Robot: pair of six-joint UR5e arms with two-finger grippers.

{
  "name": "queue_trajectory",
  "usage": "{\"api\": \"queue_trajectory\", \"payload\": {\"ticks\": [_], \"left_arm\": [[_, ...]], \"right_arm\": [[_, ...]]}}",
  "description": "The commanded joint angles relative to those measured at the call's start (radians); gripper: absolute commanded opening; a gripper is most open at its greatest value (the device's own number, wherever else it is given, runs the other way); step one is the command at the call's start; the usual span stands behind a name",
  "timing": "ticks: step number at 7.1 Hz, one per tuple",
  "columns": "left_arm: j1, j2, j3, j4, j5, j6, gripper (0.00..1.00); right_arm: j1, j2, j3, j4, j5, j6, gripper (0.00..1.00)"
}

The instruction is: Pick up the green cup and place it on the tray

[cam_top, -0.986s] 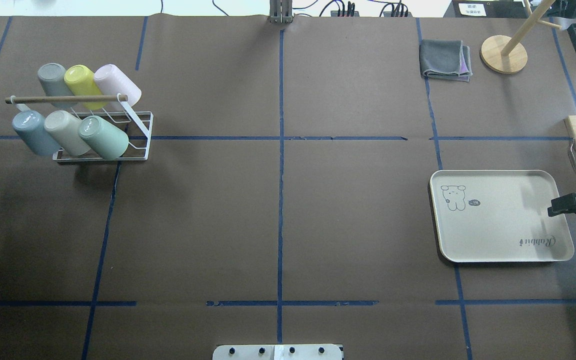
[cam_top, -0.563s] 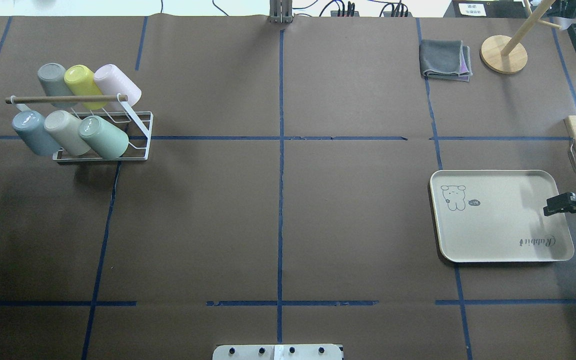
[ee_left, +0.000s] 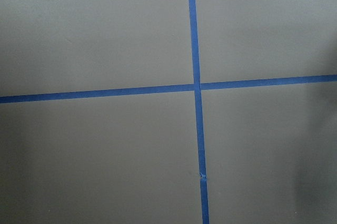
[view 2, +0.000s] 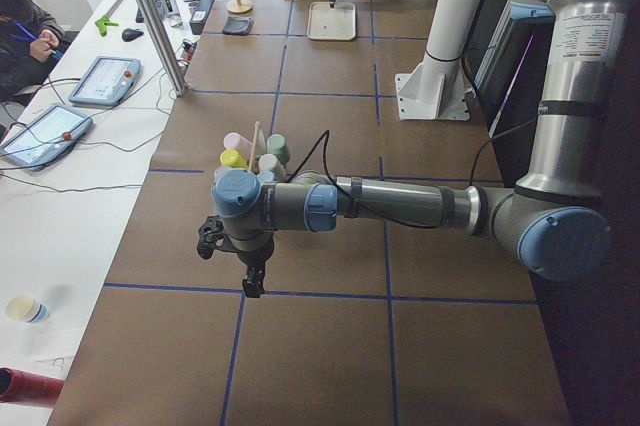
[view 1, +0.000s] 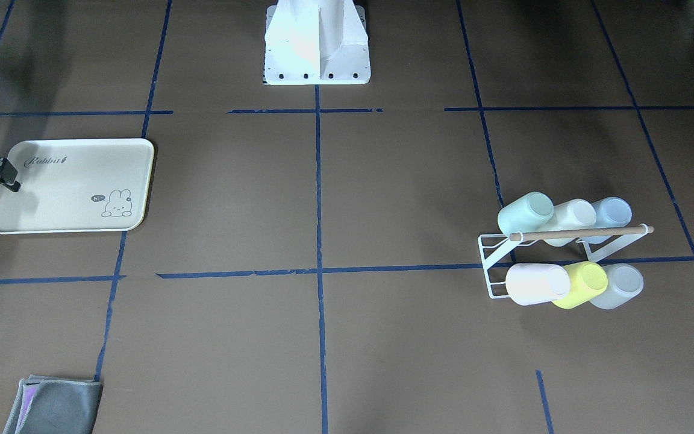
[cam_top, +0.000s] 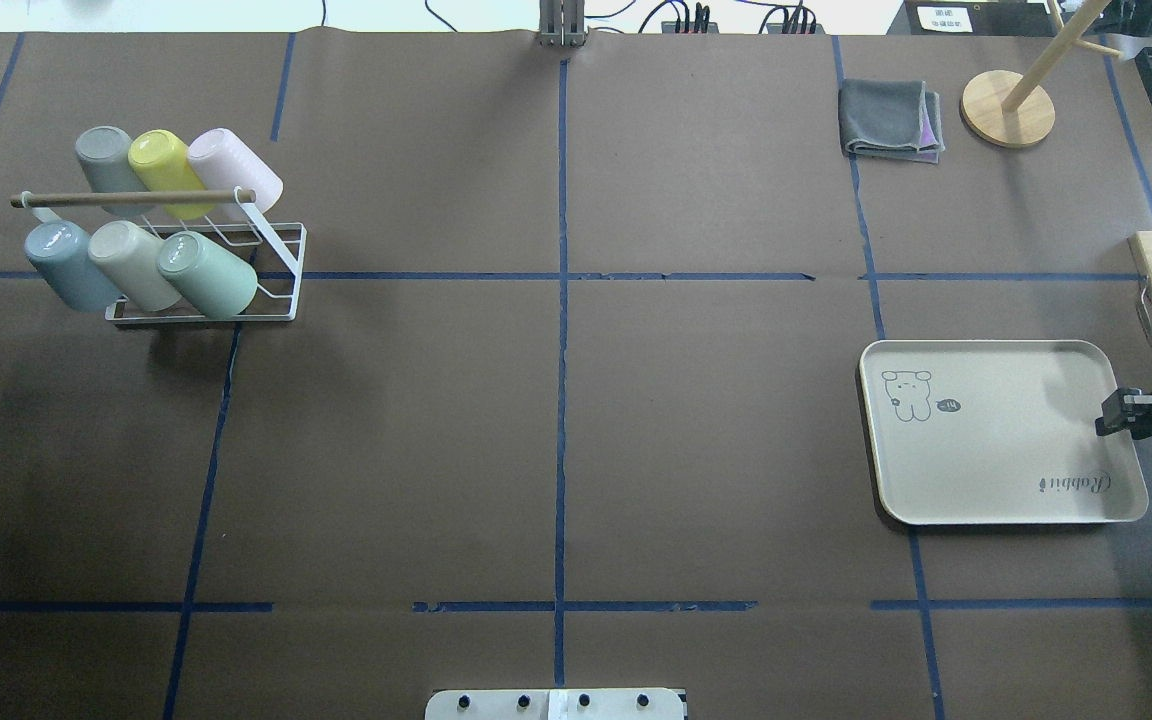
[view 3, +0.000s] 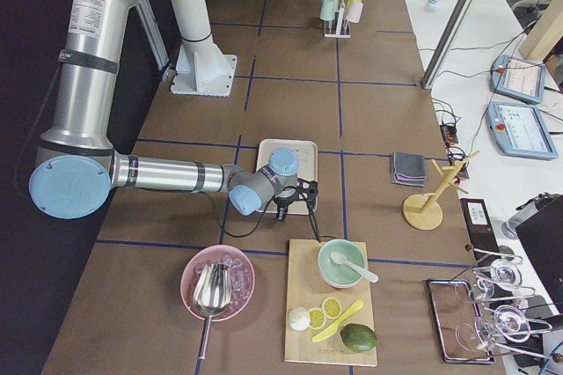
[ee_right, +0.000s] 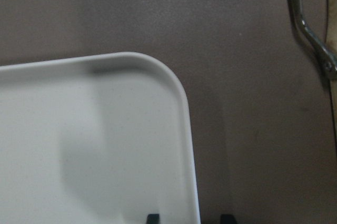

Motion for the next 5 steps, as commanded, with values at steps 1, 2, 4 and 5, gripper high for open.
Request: {"api": "queue_trajectory", "payload": {"ticks": [1, 2, 4, 5], "left_arm": [[0.0, 0.002, -0.006, 0.0, 0.001, -0.001, 1.0], [0.0, 0.002, -0.006, 0.0, 0.001, -0.001, 1.0], [0.0, 0.001, -0.006, 0.0, 0.001, -0.001, 1.0], [0.0, -0.001, -0.006, 0.0, 0.001, -0.019, 1.0]], "right_arm": [[0.002, -0.005, 0.003, 0.001, 0.0, -0.008, 0.26], [0.002, -0.008, 0.006, 0.001, 0.0, -0.008, 0.13], [0.004, -0.01, 0.016, 0.003, 0.0, -0.008, 0.0], [0.005, -0.012, 0.039, 0.003, 0.001, -0.006, 0.0]]}}
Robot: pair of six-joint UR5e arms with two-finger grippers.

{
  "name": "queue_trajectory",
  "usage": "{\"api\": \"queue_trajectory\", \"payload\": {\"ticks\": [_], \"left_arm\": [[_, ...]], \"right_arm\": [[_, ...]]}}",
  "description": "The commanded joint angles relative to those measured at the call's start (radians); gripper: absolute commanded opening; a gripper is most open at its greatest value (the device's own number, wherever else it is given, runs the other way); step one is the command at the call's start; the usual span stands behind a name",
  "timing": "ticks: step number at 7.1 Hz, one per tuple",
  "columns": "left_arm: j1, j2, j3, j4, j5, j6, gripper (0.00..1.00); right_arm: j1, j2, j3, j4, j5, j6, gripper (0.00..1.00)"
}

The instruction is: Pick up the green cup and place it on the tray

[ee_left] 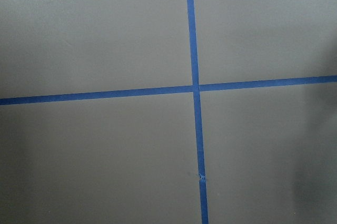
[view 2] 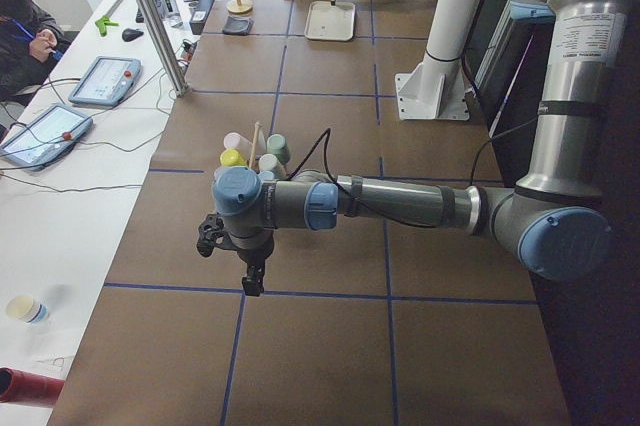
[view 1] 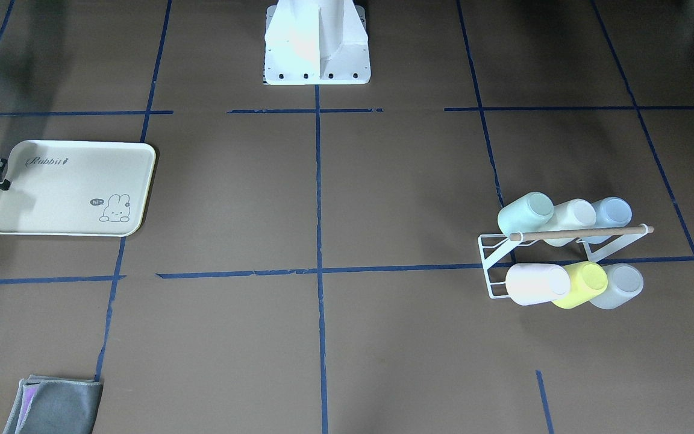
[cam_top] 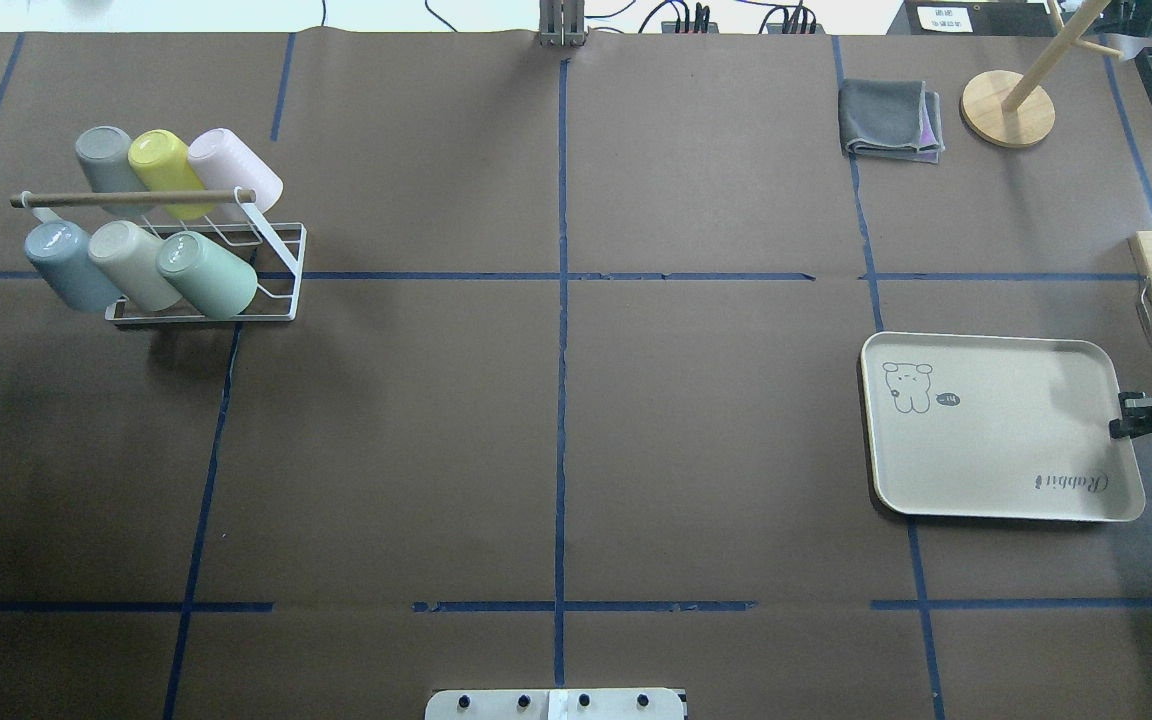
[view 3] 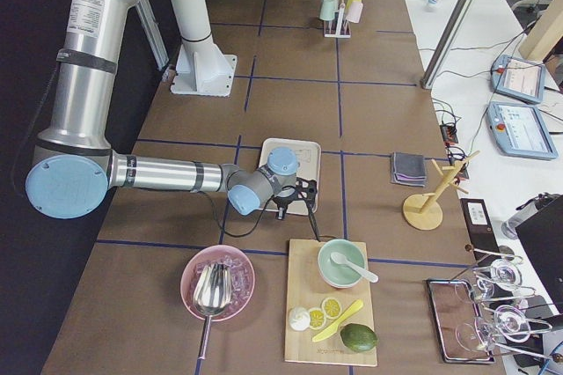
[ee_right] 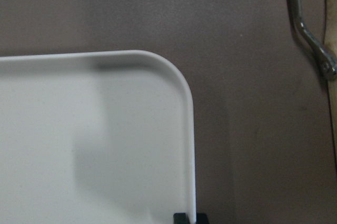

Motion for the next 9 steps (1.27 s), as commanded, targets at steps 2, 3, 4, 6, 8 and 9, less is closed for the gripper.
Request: {"api": "queue_trajectory", "payload": {"ticks": [2, 3, 4, 6, 8, 9], "left_arm": [[0.0, -0.003, -0.012, 0.0, 0.002, -0.058, 1.0], [0.0, -0.007, -0.012, 0.0, 0.002, -0.058, 1.0], [0.002, -0.007, -0.012, 0.0, 0.003, -0.058, 1.0], [0.0, -0.007, -0.012, 0.002, 0.003, -0.058, 1.0], [0.0, -0.006, -0.012, 0.0, 0.002, -0.061, 1.0], [0.0, -0.006, -0.012, 0.0, 0.003, -0.061, 1.0]], "right_arm": [[0.008, -0.019, 0.124, -0.001, 0.005, 0.01, 0.0], [0.018, -0.028, 0.169, -0.001, 0.005, 0.012, 0.0], [0.024, -0.031, 0.195, -0.004, 0.015, 0.012, 0.0], [0.032, 0.013, 0.215, -0.003, 0.049, 0.062, 0.0], [0.029, 0.099, 0.212, -0.003, 0.084, 0.131, 0.0], [0.028, 0.14, 0.212, -0.004, 0.118, 0.147, 0.0]]}}
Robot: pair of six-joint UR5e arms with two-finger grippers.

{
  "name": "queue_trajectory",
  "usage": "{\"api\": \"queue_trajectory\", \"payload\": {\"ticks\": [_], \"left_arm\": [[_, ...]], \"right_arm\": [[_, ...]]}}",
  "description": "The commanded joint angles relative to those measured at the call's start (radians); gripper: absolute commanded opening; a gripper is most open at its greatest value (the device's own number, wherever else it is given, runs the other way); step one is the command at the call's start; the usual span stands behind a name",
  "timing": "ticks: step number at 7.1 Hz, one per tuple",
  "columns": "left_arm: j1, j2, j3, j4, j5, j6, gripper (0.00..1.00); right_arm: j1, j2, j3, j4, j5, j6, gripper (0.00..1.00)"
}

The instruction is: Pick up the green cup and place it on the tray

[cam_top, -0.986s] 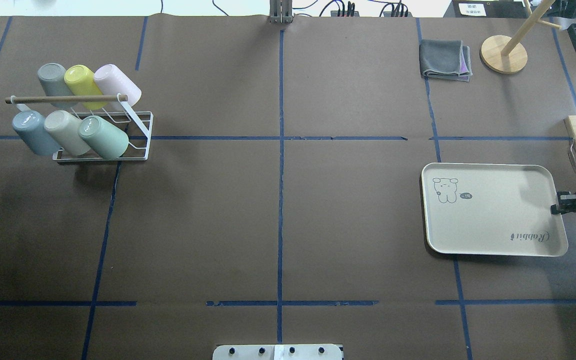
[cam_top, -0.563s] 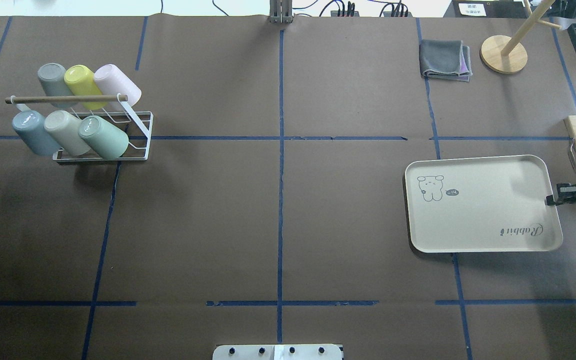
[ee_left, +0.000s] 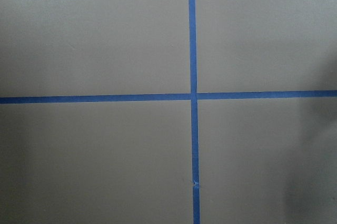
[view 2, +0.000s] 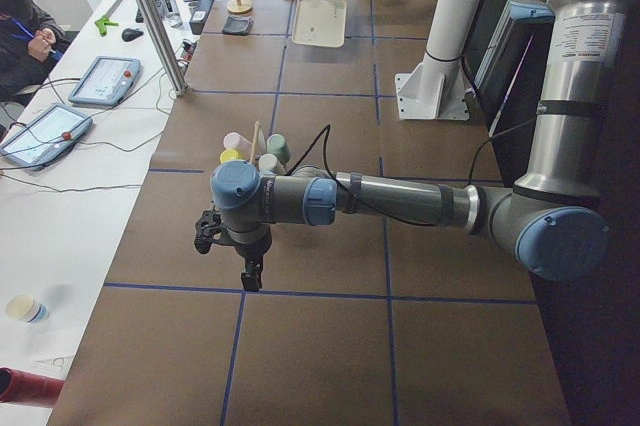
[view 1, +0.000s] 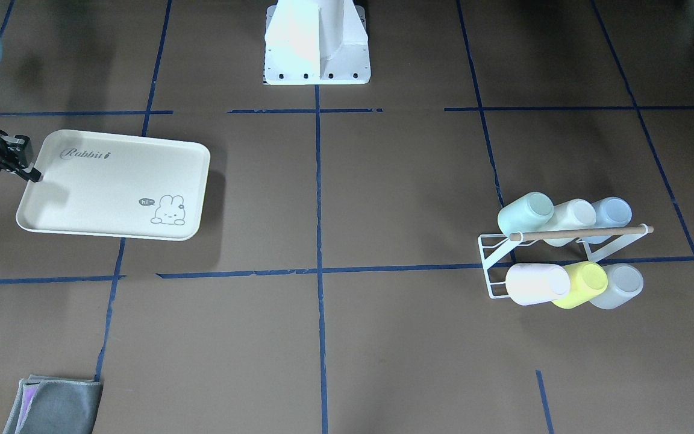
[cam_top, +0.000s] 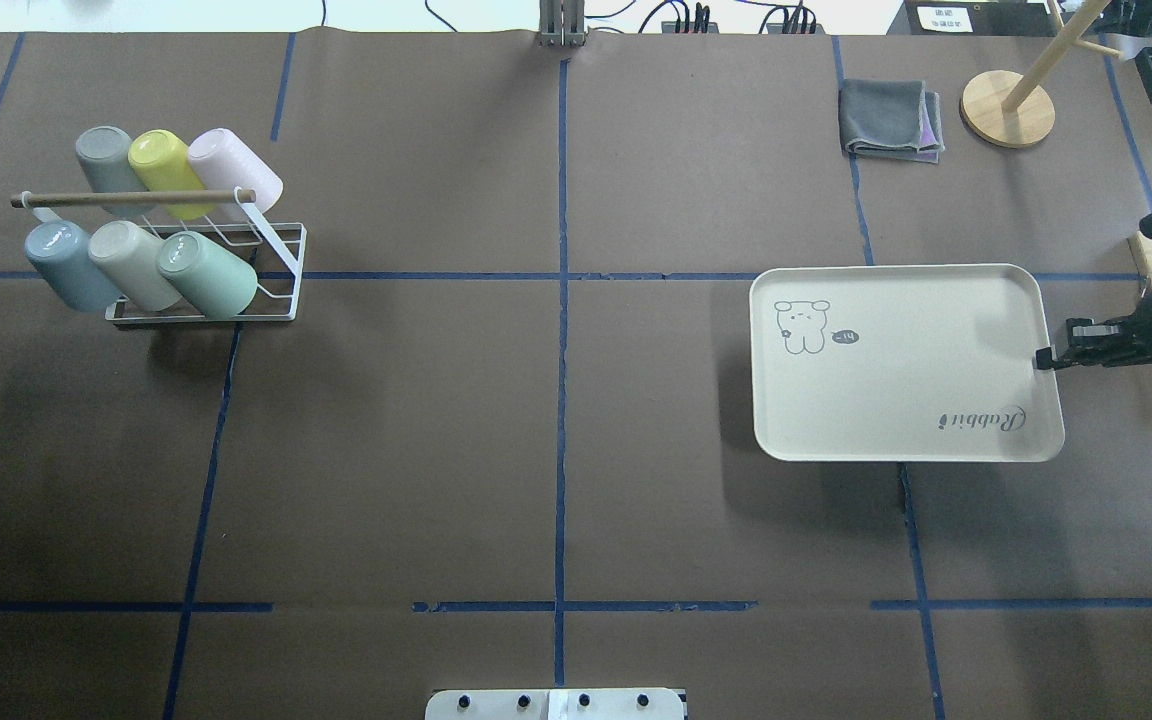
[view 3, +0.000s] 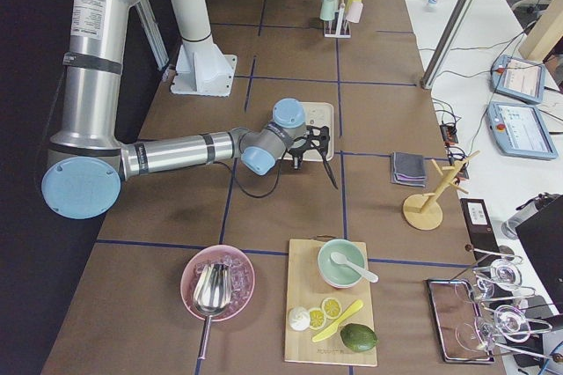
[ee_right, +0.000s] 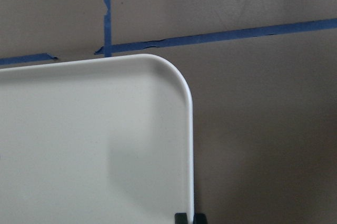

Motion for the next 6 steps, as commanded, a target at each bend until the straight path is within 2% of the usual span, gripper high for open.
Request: {"api": "queue_trajectory", "payload": {"ticks": [1, 3, 6], "left_arm": [[0.0, 0.0, 0.0, 0.001, 0.0, -0.001, 1.0], [0.0, 0.002, 0.0, 0.001, 0.001, -0.001, 1.0], [0.0, 0.002, 0.0, 0.001, 0.001, -0.001, 1.0]], "right_arm": [[-0.029, 0.102, -0.007, -0.009, 0.042, 0.029, 0.0], [-0.138, 0.243, -0.055, -0.012, 0.027, 0.152, 0.0], [-0.28, 0.421, -0.161, -0.013, -0.088, 0.309, 0.0]]}}
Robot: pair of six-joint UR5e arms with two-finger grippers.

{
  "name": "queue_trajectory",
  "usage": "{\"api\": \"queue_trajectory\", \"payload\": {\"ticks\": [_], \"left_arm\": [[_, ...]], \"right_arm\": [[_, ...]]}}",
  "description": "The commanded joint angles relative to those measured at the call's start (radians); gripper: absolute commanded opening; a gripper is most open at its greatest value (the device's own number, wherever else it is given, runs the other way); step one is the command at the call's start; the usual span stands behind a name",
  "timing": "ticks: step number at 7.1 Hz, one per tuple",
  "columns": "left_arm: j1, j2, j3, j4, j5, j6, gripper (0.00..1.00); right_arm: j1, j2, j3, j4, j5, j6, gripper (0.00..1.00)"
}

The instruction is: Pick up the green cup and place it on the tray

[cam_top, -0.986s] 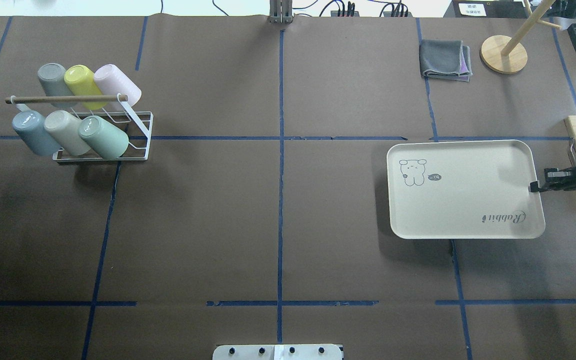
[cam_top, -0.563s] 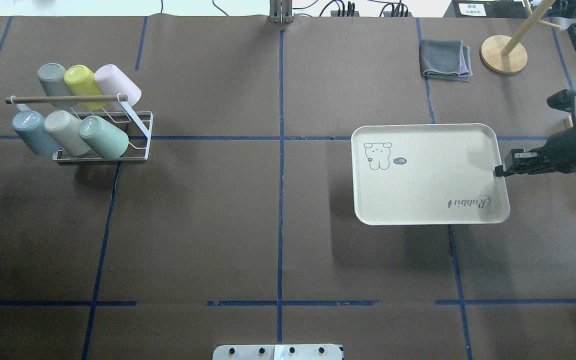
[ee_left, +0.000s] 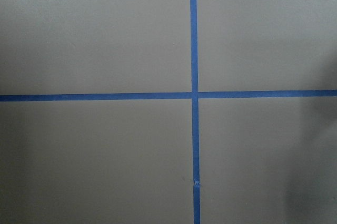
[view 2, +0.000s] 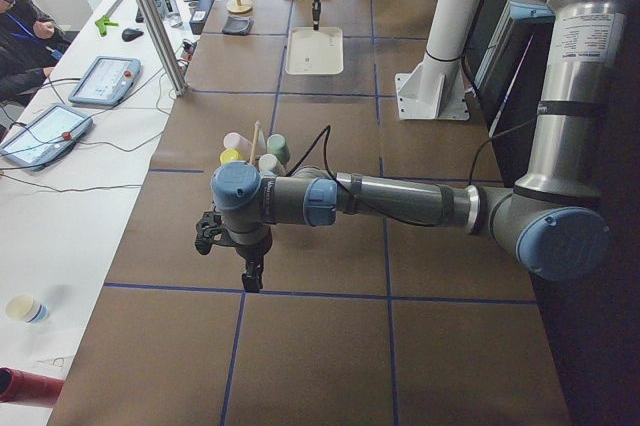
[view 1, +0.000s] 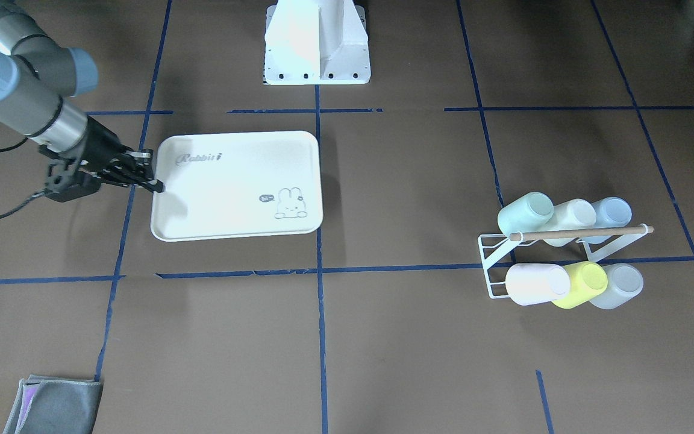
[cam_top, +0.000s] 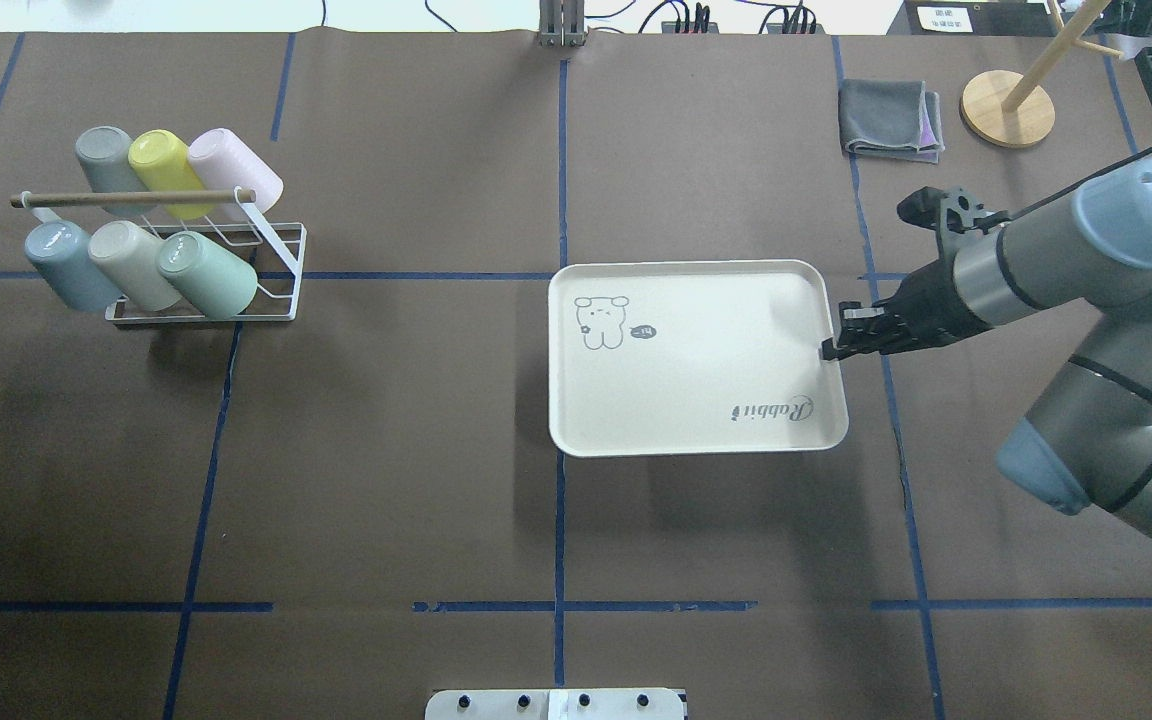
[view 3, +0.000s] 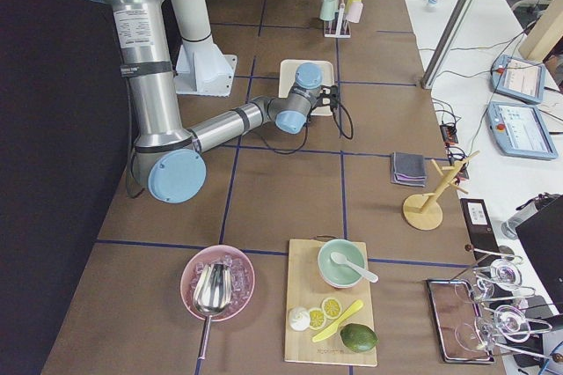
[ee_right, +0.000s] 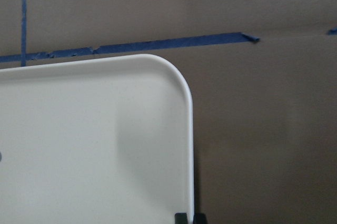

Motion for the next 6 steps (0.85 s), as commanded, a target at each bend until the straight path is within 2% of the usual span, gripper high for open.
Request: {"api": "queue_trajectory", "payload": {"ticks": [1, 2, 6], "left_arm": [[0.0, 0.0, 0.002, 0.0, 0.0, 0.0, 1.0], [0.0, 0.0, 0.0, 0.001, 0.0, 0.0, 1.0], [0.0, 0.0, 0.002, 0.001, 0.0, 0.0, 1.0]], "right_arm": [[-0.078, 0.129, -0.098, 0.0, -0.087, 0.099, 0.0], [-0.082, 0.173, -0.143, 0.0, -0.098, 0.103, 0.0], [-0.143, 0.184, -0.145, 0.001, -0.15, 0.149, 0.0]]}}
